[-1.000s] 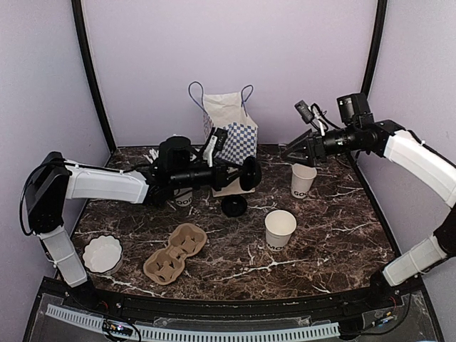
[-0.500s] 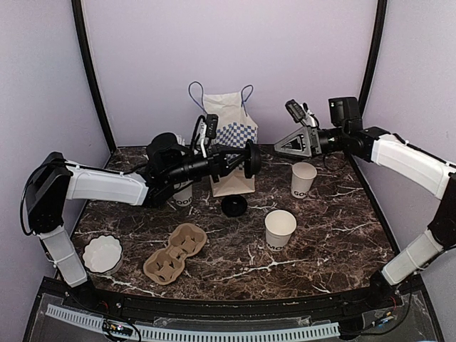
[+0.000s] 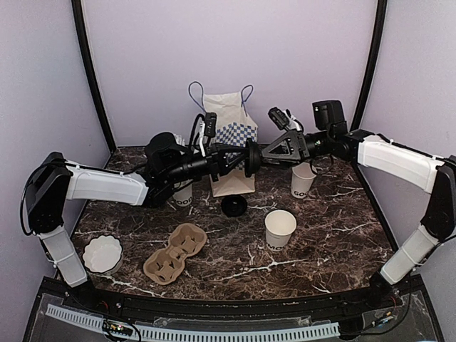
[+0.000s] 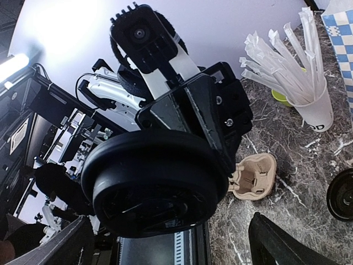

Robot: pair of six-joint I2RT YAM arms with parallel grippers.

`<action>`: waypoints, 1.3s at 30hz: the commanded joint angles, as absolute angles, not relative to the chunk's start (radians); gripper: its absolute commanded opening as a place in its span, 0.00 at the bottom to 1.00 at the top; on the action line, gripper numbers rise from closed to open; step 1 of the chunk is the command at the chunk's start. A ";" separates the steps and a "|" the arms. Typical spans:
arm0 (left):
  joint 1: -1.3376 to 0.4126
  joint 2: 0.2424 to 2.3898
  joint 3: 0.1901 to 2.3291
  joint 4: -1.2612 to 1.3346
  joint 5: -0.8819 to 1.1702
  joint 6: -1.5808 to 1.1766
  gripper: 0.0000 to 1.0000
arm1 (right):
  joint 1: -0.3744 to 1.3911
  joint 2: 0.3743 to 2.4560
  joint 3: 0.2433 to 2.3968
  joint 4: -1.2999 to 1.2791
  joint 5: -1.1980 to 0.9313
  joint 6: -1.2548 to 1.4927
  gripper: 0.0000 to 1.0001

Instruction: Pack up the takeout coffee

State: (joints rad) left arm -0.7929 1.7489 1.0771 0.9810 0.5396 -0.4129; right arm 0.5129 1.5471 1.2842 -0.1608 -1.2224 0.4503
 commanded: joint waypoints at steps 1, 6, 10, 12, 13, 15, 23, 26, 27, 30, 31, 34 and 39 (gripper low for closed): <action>-0.797 1.747 1.099 1.011 0.548 -0.410 0.08 | 0.529 1.561 1.305 -0.050 -1.271 0.521 0.98; -0.798 1.759 1.106 1.012 0.543 -0.411 0.09 | 0.534 1.569 1.295 0.008 -1.301 0.573 0.95; -0.798 1.772 1.121 1.009 0.551 -0.412 0.09 | 0.538 1.574 1.293 0.050 -1.307 0.600 0.91; -0.798 1.774 1.124 1.009 0.552 -0.411 0.09 | 0.538 1.577 1.290 0.063 -1.308 0.610 0.89; -0.798 1.775 1.126 1.009 0.552 -0.411 0.09 | 0.538 1.578 1.287 0.067 -1.308 0.615 0.88; -0.798 1.777 1.126 1.011 0.550 -0.410 0.09 | 0.538 1.579 1.279 0.081 -1.307 0.629 0.86; -0.802 1.785 1.130 1.019 0.536 -0.414 0.09 | 0.538 1.589 1.273 0.094 -1.298 0.642 0.80; -0.805 1.787 1.135 1.008 0.518 -0.410 0.08 | 0.538 1.592 1.275 0.093 -1.296 0.641 0.81; -0.805 1.788 1.136 1.003 0.508 -0.410 0.08 | 0.538 1.592 1.275 0.090 -1.295 0.640 0.81; -0.807 1.792 1.139 0.998 0.500 -0.405 0.08 | 0.538 1.592 1.273 0.085 -1.296 0.637 0.81; -0.808 1.794 1.142 0.995 0.499 -0.404 0.08 | 0.538 1.592 1.272 0.086 -1.297 0.634 0.78; -0.808 1.800 1.144 0.990 0.494 -0.401 0.09 | 0.538 1.592 1.272 0.085 -1.301 0.631 0.71; -0.808 1.801 1.146 0.962 0.478 -0.387 0.11 | 0.533 1.598 1.274 0.057 -1.292 0.597 0.62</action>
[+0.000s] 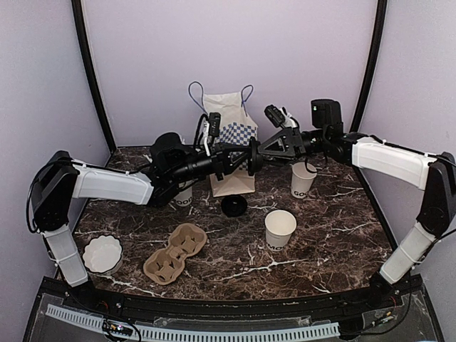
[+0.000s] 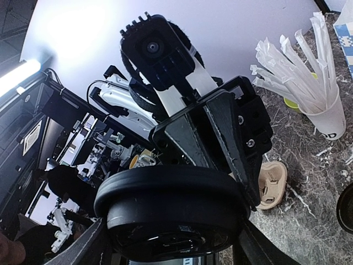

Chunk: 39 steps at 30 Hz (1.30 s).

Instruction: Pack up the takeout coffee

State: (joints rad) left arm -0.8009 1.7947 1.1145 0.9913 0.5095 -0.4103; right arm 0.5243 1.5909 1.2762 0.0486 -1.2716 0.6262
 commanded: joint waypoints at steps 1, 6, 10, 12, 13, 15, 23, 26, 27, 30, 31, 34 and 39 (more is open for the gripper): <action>-0.808 1.800 1.146 0.958 0.476 -0.384 0.13 | 0.530 1.600 1.275 0.050 -1.291 0.591 0.62; -0.809 1.773 1.130 0.886 0.416 -0.348 0.43 | 0.497 1.595 1.289 -0.066 -1.273 0.495 0.60; -0.810 1.684 1.063 0.802 0.352 -0.295 0.57 | 0.453 1.566 1.356 -0.391 -1.157 0.205 0.60; -0.810 1.623 1.021 0.755 0.326 -0.277 0.61 | 0.447 1.556 1.418 -0.587 -1.033 -0.030 0.60; -0.810 1.609 0.992 0.729 0.319 -0.272 0.62 | 0.446 1.555 1.448 -0.664 -0.979 -0.118 0.59; -0.810 1.573 0.947 0.695 0.305 -0.264 0.63 | 0.447 1.565 1.504 -0.811 -0.882 -0.264 0.57; -0.809 1.465 0.819 0.633 0.236 -0.232 0.62 | 0.481 1.601 1.636 -1.193 -0.554 -0.611 0.57; -0.809 1.444 0.802 0.628 0.222 -0.225 0.62 | 0.520 1.595 1.642 -1.253 -0.485 -0.688 0.58; -0.809 1.442 0.801 0.626 0.222 -0.224 0.62 | 0.535 1.589 1.638 -1.270 -0.466 -0.712 0.59; -0.809 1.441 0.805 0.615 0.231 -0.220 0.62 | 0.592 1.583 1.621 -1.276 -0.370 -0.727 0.60; -0.809 1.440 0.804 0.613 0.231 -0.219 0.62 | 0.615 1.587 1.617 -1.283 -0.335 -0.730 0.61; -0.809 1.435 0.797 0.616 0.233 -0.219 0.62 | 0.665 1.606 1.608 -1.301 -0.248 -0.727 0.60; -0.810 1.427 0.784 0.625 0.229 -0.224 0.62 | 0.702 1.632 1.604 -1.292 -0.204 -0.719 0.61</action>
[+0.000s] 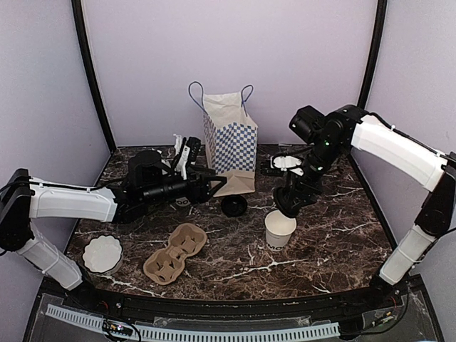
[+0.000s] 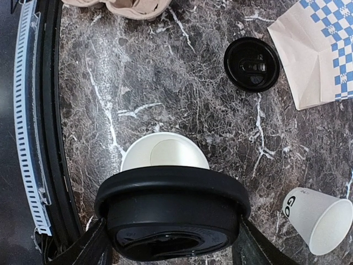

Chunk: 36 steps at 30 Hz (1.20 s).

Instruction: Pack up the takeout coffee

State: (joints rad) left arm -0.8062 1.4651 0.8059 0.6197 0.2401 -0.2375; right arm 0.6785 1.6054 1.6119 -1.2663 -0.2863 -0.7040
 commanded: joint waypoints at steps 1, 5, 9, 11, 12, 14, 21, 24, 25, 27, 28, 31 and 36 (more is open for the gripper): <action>-0.810 1.427 0.783 0.627 0.229 -0.225 0.62 | 0.708 1.639 1.605 -1.294 -0.194 -0.718 0.60; -0.809 1.425 0.782 0.630 0.228 -0.226 0.62 | 0.731 1.670 1.605 -1.306 -0.175 -0.718 0.60; -0.810 1.423 0.775 0.641 0.225 -0.219 0.62 | 0.744 1.695 1.606 -1.309 -0.174 -0.718 0.59; -0.809 1.423 0.767 0.657 0.224 -0.218 0.62 | 0.749 1.705 1.609 -1.312 -0.176 -0.718 0.59; -0.810 1.424 0.765 0.661 0.224 -0.218 0.62 | 0.752 1.709 1.609 -1.313 -0.178 -0.717 0.59; -0.809 1.429 0.765 0.664 0.225 -0.218 0.62 | 0.757 1.717 1.609 -1.318 -0.179 -0.718 0.59; -0.810 1.434 0.764 0.666 0.229 -0.212 0.62 | 0.766 1.742 1.610 -1.332 -0.177 -0.721 0.59; -0.809 1.438 0.762 0.667 0.228 -0.210 0.62 | 0.768 1.753 1.613 -1.332 -0.180 -0.721 0.59; -0.810 1.439 0.762 0.667 0.228 -0.210 0.62 | 0.768 1.757 1.614 -1.333 -0.182 -0.721 0.59; -0.810 1.441 0.758 0.672 0.228 -0.210 0.62 | 0.770 1.764 1.615 -1.333 -0.183 -0.721 0.59; -0.810 1.442 0.758 0.675 0.227 -0.211 0.62 | 0.771 1.767 1.615 -1.333 -0.183 -0.721 0.59; -0.809 1.443 0.755 0.676 0.227 -0.213 0.62 | 0.773 1.775 1.621 -1.328 -0.183 -0.716 0.59; -0.809 1.451 0.753 0.679 0.229 -0.216 0.62 | 0.779 1.790 1.630 -1.327 -0.187 -0.706 0.61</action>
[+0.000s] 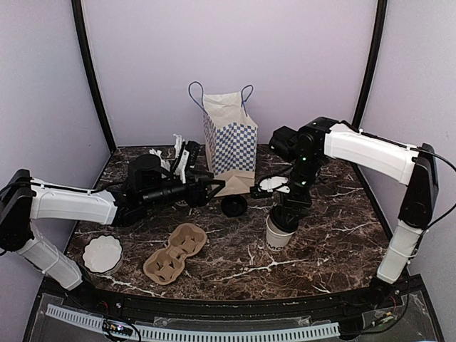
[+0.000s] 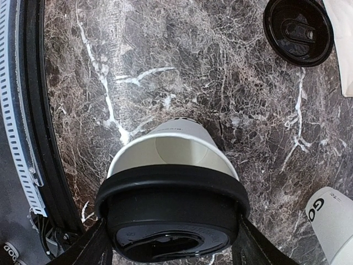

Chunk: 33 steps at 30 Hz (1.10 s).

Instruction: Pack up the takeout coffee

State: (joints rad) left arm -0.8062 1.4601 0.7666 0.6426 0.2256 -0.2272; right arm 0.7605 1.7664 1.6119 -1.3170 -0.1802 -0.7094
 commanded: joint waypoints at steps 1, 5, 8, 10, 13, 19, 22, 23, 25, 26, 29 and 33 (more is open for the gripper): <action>-0.809 1.452 0.752 0.681 0.230 -0.216 0.62 | 0.781 1.791 1.631 -1.328 -0.188 -0.706 0.62; -0.809 1.456 0.751 0.684 0.231 -0.221 0.62 | 0.786 1.788 1.637 -1.331 -0.196 -0.706 0.70; -0.809 1.460 0.745 0.690 0.228 -0.239 0.62 | 0.787 1.777 1.649 -1.330 -0.199 -0.699 0.78; -0.810 1.467 0.747 0.687 0.222 -0.256 0.63 | 0.787 1.765 1.659 -1.329 -0.206 -0.694 0.82; -0.810 1.479 0.765 0.638 0.205 -0.301 0.63 | 0.786 1.744 1.668 -1.327 -0.229 -0.689 0.85; -0.810 1.517 0.851 0.463 0.180 -0.466 0.61 | 0.768 1.695 1.678 -1.332 -0.222 -0.673 0.91; -0.818 1.549 0.907 0.335 0.251 -0.537 0.58 | 0.701 1.640 1.649 -1.292 -0.268 -0.644 0.87; -0.822 1.565 0.935 0.311 0.266 -0.555 0.57 | 0.667 1.624 1.634 -1.265 -0.288 -0.620 0.85; -0.841 1.589 0.974 0.264 0.317 -0.569 0.57 | 0.586 1.590 1.576 -1.195 -0.335 -0.551 0.80; -0.854 1.610 0.988 0.235 0.327 -0.575 0.56 | 0.533 1.575 1.548 -1.168 -0.358 -0.522 0.78; -0.873 1.661 1.071 0.169 0.379 -0.600 0.56 | 0.431 1.558 1.467 -1.147 -0.441 -0.482 0.72; -0.885 1.734 1.127 0.141 0.447 -0.651 0.56 | 0.353 1.543 1.337 -1.106 -0.604 -0.432 0.65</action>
